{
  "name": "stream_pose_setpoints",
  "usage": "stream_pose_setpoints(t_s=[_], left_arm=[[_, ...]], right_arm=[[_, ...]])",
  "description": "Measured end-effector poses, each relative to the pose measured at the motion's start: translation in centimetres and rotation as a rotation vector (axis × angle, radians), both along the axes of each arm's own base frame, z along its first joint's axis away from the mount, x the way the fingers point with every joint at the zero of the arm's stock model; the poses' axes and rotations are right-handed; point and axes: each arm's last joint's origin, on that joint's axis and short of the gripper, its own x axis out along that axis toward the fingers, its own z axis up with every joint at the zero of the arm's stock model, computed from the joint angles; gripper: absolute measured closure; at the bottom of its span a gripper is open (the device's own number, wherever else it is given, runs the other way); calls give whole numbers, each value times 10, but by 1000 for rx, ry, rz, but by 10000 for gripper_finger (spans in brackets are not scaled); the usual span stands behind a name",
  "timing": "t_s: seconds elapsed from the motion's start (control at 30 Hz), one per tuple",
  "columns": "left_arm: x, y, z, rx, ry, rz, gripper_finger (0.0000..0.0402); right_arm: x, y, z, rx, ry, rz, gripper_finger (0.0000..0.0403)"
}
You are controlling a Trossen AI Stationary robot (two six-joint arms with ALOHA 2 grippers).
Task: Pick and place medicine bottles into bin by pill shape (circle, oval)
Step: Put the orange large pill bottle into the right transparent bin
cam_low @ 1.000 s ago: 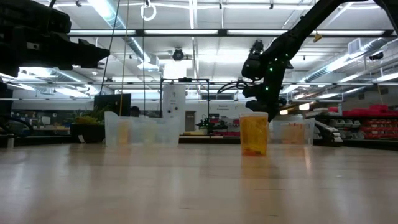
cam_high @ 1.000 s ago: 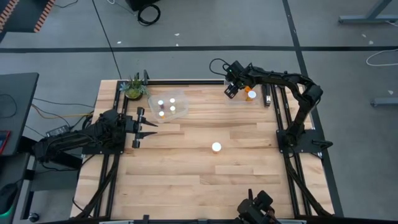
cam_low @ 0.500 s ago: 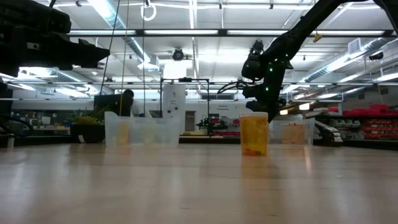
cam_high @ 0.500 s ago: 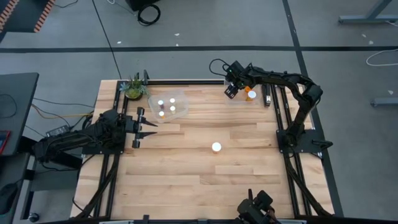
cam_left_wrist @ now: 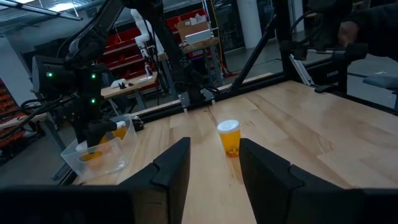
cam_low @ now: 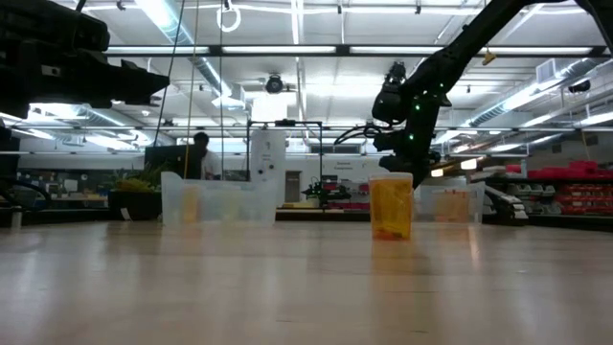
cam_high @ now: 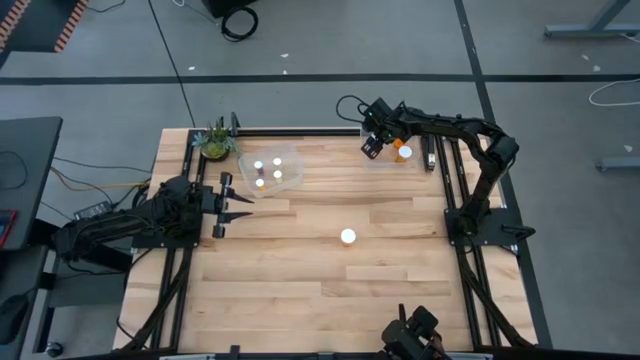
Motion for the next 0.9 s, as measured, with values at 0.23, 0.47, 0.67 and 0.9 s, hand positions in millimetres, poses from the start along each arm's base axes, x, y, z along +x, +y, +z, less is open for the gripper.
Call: stream_pose_setpoints(t_s=[0.23,0.47,0.67,0.9], left_arm=[[0,0,0,0,0,0,262],[0,0,0,1,0,0,255],[0,0,0,0,0,0,251],[0,0,0,0,0,0,258]], right_arm=[[0,0,-1,3,7,9,138],[0,0,-1,2,1,1,104],[0,0,0,5,4,0,97],[5,-4,18,1,-13,-18,97]])
